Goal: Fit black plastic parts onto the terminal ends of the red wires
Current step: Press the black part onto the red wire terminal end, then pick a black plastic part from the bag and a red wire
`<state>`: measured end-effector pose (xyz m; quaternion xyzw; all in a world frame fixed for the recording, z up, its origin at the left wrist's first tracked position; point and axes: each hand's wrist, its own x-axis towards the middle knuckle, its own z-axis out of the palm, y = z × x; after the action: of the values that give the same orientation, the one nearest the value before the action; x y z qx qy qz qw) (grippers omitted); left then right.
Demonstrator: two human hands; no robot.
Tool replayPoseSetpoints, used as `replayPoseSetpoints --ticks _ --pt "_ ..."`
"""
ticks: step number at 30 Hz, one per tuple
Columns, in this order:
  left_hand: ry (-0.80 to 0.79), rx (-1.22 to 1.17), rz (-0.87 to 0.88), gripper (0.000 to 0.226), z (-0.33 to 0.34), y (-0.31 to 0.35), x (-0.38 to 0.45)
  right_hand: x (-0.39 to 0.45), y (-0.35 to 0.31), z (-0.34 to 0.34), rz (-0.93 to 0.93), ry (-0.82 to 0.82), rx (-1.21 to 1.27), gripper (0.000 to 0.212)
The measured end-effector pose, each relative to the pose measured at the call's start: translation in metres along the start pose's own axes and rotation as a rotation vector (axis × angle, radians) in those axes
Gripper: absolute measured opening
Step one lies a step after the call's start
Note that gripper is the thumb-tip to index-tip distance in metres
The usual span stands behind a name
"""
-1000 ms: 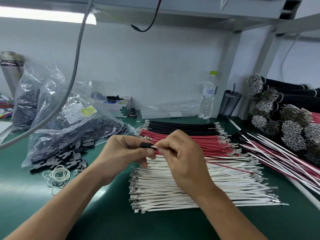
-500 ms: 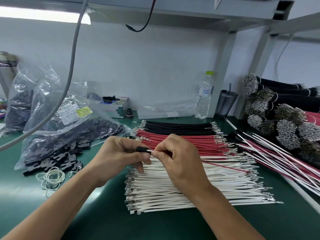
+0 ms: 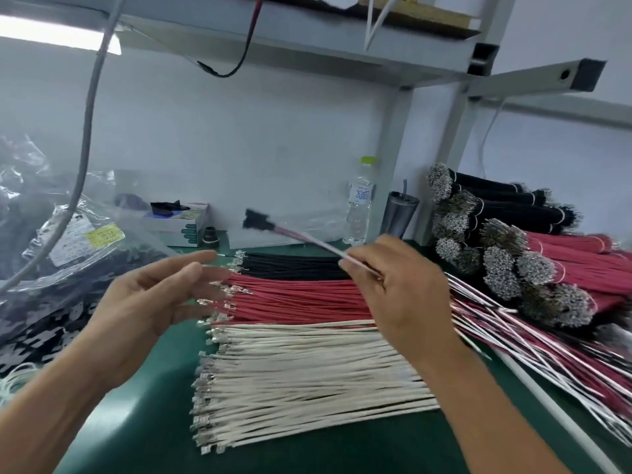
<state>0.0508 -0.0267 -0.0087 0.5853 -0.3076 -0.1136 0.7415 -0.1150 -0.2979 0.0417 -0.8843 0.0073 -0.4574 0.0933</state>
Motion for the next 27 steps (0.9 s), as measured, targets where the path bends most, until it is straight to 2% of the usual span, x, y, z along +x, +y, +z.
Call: replayPoseSetpoints --ticks 2,4,5,7,9,12,14,17,19,22,24,27 --pt "0.174 0.328 0.065 0.040 -0.019 -0.007 0.006 0.009 0.037 -0.032 0.130 0.045 -0.150 0.017" --pt "0.432 0.767 0.128 0.023 -0.038 -0.021 0.012 0.010 0.081 -0.064 0.333 -0.001 -0.341 0.012" --pt "0.481 0.970 0.137 0.020 -0.048 -0.029 0.017 0.007 0.102 -0.076 0.435 -0.053 -0.427 0.010" --pt "0.422 1.275 0.081 0.024 -0.058 -0.041 0.023 -0.004 0.135 -0.092 0.596 -0.187 -0.560 0.014" --pt "0.333 1.455 0.005 0.030 -0.060 -0.042 0.025 -0.017 0.157 -0.096 0.674 -0.358 -0.666 0.018" --pt "0.279 1.690 -0.084 0.026 -0.048 -0.037 0.022 -0.036 0.177 -0.095 0.771 -0.617 -0.766 0.005" --pt "0.235 1.768 -0.144 0.029 -0.041 -0.033 0.021 -0.041 0.187 -0.090 0.753 -0.601 -0.755 0.014" --pt "0.235 1.780 -0.136 0.028 -0.037 -0.029 0.020 -0.036 0.178 -0.070 0.612 -0.322 -0.701 0.012" --pt "0.279 1.780 -0.096 0.023 -0.038 -0.025 0.019 -0.024 0.144 -0.045 0.455 -0.221 -0.615 0.004" --pt "0.295 1.789 -0.098 0.036 -0.040 -0.022 0.018 0.004 0.089 0.005 0.296 -0.241 -0.356 0.009" --pt "0.275 1.804 -0.223 0.050 -0.041 -0.023 0.020 0.018 0.063 0.043 0.255 -0.320 -0.213 0.016" --pt "0.343 1.784 -0.416 0.071 -0.047 -0.022 0.023 0.034 0.036 0.091 0.209 -0.413 -0.119 0.022"
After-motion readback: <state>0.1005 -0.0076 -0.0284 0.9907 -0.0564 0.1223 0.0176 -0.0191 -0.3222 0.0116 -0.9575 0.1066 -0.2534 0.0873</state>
